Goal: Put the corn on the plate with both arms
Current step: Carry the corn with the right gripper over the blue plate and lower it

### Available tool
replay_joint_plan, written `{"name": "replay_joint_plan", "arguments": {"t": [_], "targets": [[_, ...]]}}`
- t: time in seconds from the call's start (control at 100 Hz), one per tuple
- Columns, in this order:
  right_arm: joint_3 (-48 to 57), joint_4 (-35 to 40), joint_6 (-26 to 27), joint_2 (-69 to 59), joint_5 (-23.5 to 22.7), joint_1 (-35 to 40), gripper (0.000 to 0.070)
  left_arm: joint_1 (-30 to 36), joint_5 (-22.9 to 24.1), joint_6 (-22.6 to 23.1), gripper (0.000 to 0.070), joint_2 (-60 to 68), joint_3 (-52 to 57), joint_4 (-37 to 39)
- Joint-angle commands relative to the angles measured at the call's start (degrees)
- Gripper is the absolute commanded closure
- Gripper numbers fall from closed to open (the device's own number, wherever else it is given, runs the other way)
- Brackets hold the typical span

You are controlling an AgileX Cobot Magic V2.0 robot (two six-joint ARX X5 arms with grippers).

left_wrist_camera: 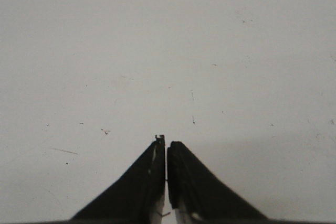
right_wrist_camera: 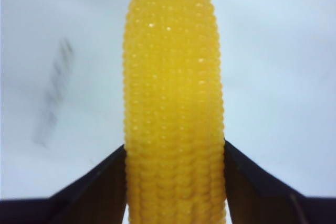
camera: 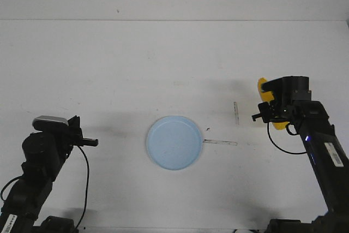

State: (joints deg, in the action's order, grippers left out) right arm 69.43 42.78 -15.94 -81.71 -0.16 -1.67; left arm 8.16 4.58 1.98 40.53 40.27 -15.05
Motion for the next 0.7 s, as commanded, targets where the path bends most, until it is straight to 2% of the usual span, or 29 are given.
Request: {"name": "replay_joint_plan", "arguments": {"t": [0.0,0.14,0.2,0.27,0.5,0.69], "targets": [[1.40,1.09,4.59,1.42,-1.36,1.92,0.0542,0.15,0.11,0.33,0.0700,0.24,0.52,0.57],[1.70,1.44,12.46,6.23,-6.03,9.31,0.0542,0.15,0.11,0.35,0.0700,0.24,0.52,0.57],[1.70,1.57,17.64,7.41,-7.08,14.45,0.0542,0.15,0.11,0.35,0.0700,0.24,0.52,0.59],[1.70,1.66,20.76,7.50,-7.56,20.35,0.0542,0.15,0.13,0.35,0.0700,0.24,0.52,0.57],[1.70,-1.22,27.36,3.06,-7.32,39.19,0.0542,0.15,0.11,0.35,0.0700,0.24,0.52,0.52],[1.70,-3.39,32.26,-5.84,-7.23,46.80,0.0542,0.15,0.11,0.33,0.0700,0.20,0.52,0.50]]}}
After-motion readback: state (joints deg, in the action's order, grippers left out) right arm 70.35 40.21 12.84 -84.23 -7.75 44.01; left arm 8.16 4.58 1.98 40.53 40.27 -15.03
